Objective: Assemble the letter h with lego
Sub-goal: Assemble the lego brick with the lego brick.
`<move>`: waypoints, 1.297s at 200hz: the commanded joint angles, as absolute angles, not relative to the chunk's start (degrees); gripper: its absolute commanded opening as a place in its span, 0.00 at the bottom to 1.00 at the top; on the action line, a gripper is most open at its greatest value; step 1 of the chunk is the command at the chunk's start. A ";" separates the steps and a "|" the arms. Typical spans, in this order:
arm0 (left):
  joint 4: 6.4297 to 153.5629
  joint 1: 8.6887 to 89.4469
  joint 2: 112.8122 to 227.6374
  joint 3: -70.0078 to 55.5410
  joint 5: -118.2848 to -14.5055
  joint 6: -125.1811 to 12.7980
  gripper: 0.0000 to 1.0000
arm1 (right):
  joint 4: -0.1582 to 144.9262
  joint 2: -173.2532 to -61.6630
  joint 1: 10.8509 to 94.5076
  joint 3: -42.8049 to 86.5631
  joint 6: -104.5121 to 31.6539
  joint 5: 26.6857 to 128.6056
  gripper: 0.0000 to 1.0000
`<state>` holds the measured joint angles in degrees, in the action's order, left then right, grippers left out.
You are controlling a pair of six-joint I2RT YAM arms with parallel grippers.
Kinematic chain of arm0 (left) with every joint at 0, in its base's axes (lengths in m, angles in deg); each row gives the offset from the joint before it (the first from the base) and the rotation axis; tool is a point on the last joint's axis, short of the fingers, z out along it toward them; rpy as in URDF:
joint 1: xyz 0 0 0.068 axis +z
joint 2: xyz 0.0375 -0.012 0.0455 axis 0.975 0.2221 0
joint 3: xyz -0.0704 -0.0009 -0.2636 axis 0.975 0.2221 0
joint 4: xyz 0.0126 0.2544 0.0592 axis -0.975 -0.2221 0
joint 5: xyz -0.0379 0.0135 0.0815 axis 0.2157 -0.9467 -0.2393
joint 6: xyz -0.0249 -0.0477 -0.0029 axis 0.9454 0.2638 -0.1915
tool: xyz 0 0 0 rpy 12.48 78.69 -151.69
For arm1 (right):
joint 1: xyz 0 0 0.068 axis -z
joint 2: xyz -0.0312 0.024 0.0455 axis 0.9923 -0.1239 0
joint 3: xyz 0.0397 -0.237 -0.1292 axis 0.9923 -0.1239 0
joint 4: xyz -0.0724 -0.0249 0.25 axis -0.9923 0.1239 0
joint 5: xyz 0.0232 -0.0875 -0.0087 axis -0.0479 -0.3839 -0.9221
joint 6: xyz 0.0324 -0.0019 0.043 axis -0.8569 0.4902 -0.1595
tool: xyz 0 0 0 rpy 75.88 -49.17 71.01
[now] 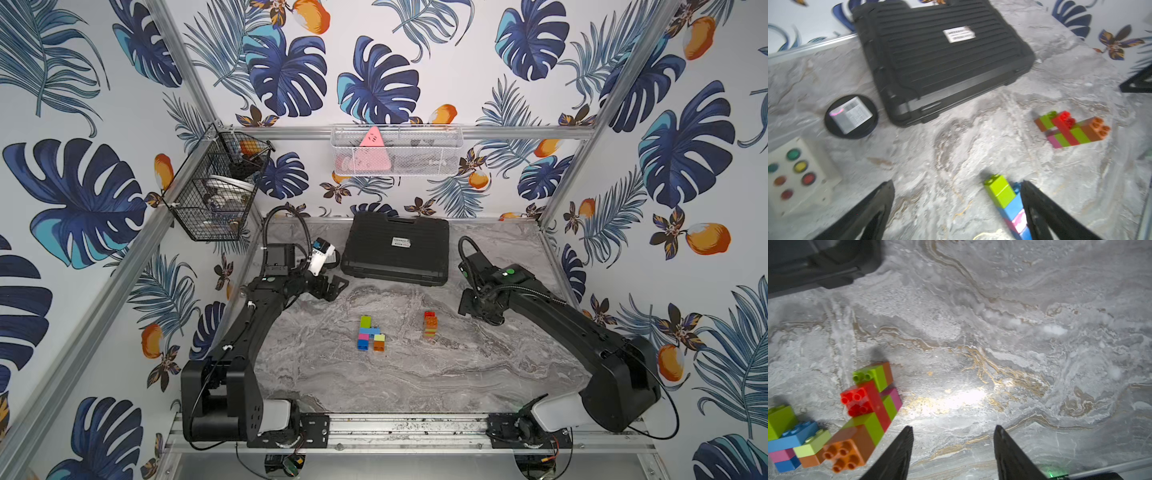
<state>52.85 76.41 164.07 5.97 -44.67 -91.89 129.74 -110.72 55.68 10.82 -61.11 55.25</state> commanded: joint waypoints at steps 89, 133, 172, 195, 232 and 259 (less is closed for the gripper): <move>31.98 37.66 180.20 -16.15 -56.96 -73.11 0.99 | 103.87 -101.42 63.63 -11.54 -62.74 73.05 0.41; 34.05 35.77 183.86 -17.10 -57.37 -64.18 0.99 | 95.16 -109.93 59.13 -11.01 -62.11 78.27 0.33; 35.59 36.01 182.38 -15.06 -61.13 -63.49 0.99 | 90.68 -116.73 53.60 -9.33 -65.37 79.91 0.32; 36.48 36.85 181.85 -13.87 -62.07 -62.86 0.99 | 88.89 -118.64 50.28 -7.91 -67.36 80.06 0.32; 37.38 37.09 182.11 -13.23 -65.00 -64.72 0.97 | 87.15 -119.26 48.91 -7.82 -69.55 80.21 0.32; 37.83 37.09 182.98 -13.49 -66.38 -66.92 0.97 | 86.83 -117.29 49.00 -9.32 -70.66 80.62 0.33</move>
<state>36.64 37.03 182.37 -13.33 -63.99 -64.48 88.16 -118.85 49.15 -8.46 -68.41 80.15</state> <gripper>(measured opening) 0.972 0.330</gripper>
